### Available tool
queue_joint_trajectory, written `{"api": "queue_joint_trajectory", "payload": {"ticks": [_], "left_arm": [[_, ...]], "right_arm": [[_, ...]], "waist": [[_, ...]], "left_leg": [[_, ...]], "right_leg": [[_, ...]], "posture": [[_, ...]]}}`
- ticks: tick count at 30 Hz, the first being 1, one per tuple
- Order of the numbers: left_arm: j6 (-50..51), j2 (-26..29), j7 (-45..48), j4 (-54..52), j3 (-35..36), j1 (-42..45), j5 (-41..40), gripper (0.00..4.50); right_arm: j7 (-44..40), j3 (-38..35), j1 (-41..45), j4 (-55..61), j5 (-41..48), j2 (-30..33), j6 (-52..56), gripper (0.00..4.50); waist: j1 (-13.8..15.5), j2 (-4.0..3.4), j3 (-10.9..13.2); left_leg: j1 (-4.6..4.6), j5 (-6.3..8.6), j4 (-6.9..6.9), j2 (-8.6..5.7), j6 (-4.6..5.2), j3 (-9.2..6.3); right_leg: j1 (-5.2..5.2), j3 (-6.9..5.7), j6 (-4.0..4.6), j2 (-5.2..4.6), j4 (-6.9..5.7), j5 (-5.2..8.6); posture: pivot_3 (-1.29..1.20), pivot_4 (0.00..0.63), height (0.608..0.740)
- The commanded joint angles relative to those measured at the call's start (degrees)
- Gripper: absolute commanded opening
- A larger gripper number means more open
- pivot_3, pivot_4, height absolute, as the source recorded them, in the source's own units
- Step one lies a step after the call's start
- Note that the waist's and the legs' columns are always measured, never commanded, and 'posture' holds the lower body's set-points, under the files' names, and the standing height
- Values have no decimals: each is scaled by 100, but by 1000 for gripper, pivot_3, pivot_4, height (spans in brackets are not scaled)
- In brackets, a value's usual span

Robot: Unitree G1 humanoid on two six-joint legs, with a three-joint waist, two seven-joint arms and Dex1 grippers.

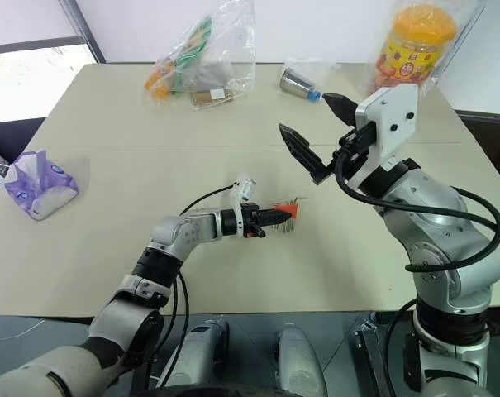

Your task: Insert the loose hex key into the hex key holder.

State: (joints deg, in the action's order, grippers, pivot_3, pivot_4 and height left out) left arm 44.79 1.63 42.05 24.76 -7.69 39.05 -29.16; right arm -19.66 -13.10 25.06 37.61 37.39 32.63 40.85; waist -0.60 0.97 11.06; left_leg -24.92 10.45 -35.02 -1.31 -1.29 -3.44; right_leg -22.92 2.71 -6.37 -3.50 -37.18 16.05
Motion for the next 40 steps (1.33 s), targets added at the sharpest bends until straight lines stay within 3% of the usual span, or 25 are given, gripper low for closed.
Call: {"api": "queue_joint_trajectory", "payload": {"ticks": [1, 4, 10, 12, 16, 23, 33, 40], "left_arm": [[33, 34, -162, 71, 196, -6, 84, 444], [-58, 59, -250, 118, 327, 16, 92, 1628], [-453, 228, -510, 212, 741, 166, 163, 4473], [-649, 324, -461, 156, 738, 174, 238, 4473], [-1978, 908, -6, -269, 281, 201, 1000, 4473], [-2346, 1829, 1074, -1183, 141, 263, 1095, 4473], [-391, 3629, 2373, -3243, 703, -229, -355, 4473], [199, 4416, 2566, -4071, 952, -790, -923, 4473]], "right_arm": [[55, -83, 21, 221, 25, 52, -65, 4482], [51, -35, 35, 173, -8, 36, -101, 4500], [2, 89, 102, 64, -55, 1, -176, 4500], [-3, 117, 108, 48, -72, 1, -191, 4500], [-294, 166, 31, -30, -122, 293, -82, 4500], [-1356, 133, -516, -435, -33, 1159, 15, 4500], [-3276, 244, -1121, -1033, -606, 2942, -377, 4500], [-3796, 350, -1149, -1132, -753, 3199, -552, 4500]], "waist": [[-3, 0, 0], [-6, -1, -1], [-22, -1, -2], [-25, -2, -3], [-8, -3, -3], [110, -4, -2], [59, -9, 2], [-7, -10, 1]], "left_leg": [[0, 0, 0, 0, 0, 0], [0, 0, 0, 0, 0, 0], [3, 0, -6, 2, 0, 0], [5, 0, -6, 4, 0, 0], [5, 0, 3, 4, 0, 3], [-42, 2, -4, -8, 3, 1], [-40, 2, -3, 2, 4, 3], [-38, 2, -9, 6, 4, 3]], "right_leg": [[0, 0, 0, -1, 0, 0], [-1, 0, 0, -1, 0, 0], [3, 1, 3, -3, 1, 1], [3, 2, 4, -3, 1, 1], [-1, 3, 2, 1, 2, 0], [-30, -3, 3, -14, 21, 0], [-34, -2, 19, -14, 17, 10], [-31, -4, 22, -12, 13, 11]], "posture": [[0, 150, 740], [0, 150, 740], [0, 150, 740], [0, 150, 740], [0, 150, 740], [0, 150, 740], [0, 150, 740], [0, 150, 740]]}}
